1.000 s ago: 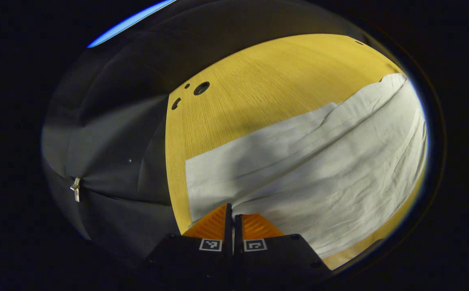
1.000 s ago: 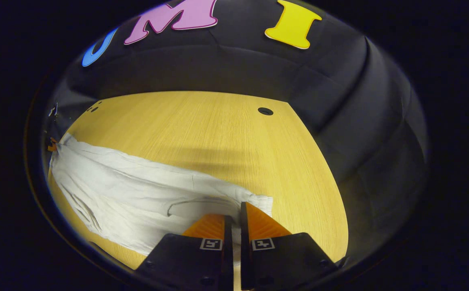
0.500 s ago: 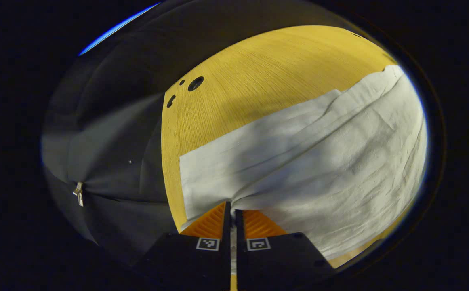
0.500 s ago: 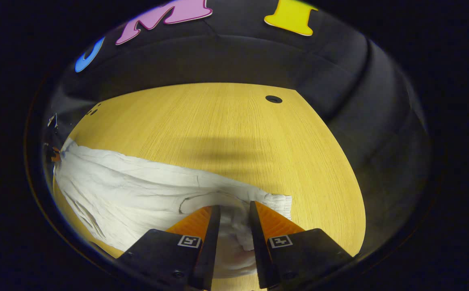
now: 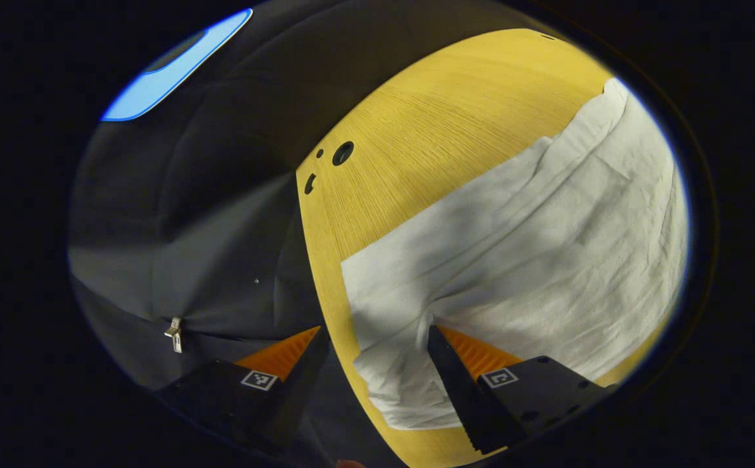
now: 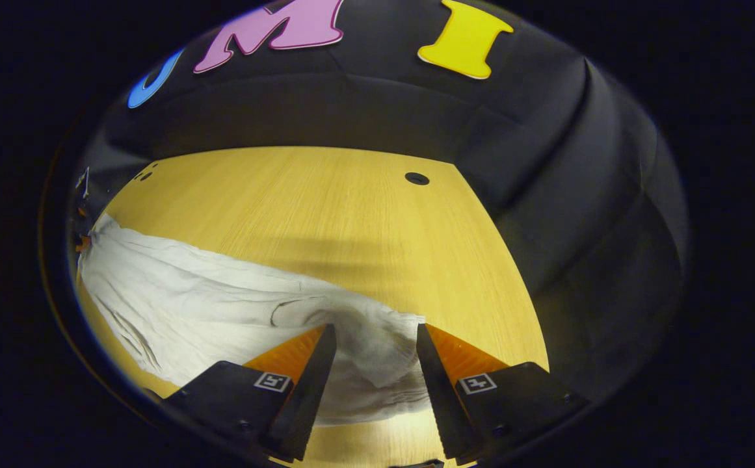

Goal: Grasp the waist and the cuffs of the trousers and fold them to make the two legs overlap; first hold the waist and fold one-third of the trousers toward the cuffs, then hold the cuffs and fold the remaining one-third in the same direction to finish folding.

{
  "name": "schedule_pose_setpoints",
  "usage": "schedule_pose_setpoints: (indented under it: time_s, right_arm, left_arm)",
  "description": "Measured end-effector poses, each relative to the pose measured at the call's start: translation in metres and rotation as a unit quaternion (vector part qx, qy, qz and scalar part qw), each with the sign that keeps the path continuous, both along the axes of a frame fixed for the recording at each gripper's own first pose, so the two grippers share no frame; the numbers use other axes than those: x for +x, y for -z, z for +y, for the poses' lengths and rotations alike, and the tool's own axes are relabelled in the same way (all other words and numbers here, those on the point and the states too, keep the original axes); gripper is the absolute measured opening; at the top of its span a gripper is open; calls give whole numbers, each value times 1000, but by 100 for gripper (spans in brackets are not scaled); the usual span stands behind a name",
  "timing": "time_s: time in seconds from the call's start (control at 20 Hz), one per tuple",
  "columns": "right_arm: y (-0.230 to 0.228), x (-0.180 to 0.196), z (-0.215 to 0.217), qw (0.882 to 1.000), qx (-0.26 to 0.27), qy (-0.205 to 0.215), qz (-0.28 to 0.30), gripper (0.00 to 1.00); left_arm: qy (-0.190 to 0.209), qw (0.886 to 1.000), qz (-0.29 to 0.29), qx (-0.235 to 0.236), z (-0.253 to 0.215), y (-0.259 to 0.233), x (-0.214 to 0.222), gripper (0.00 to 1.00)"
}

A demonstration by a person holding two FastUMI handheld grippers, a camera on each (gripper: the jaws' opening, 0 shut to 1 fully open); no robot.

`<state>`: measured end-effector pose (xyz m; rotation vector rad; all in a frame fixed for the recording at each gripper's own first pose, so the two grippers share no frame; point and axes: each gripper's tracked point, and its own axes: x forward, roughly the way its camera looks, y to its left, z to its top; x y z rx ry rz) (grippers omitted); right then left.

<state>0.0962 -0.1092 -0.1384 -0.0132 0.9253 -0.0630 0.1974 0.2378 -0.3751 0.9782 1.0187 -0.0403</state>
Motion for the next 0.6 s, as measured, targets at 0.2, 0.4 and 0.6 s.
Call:
schedule_pose_setpoints:
  time_s: [0.2, 0.4, 0.6]
  right_arm:
    - [-22, -16, -19, 999, 14, 34, -16, 78]
    - [-37, -42, -16, 996, 49, 74, -23, 78]
    - [-38, -66, -1, 988, 93, 122, -22, 78]
  left_arm:
    - [29, 999, 6, 16, 14, -12, -26, 98]
    - [63, 998, -7, 29, 18, -29, -61, 98]
    - [54, 997, -52, 3, 11, -52, -89, 97]
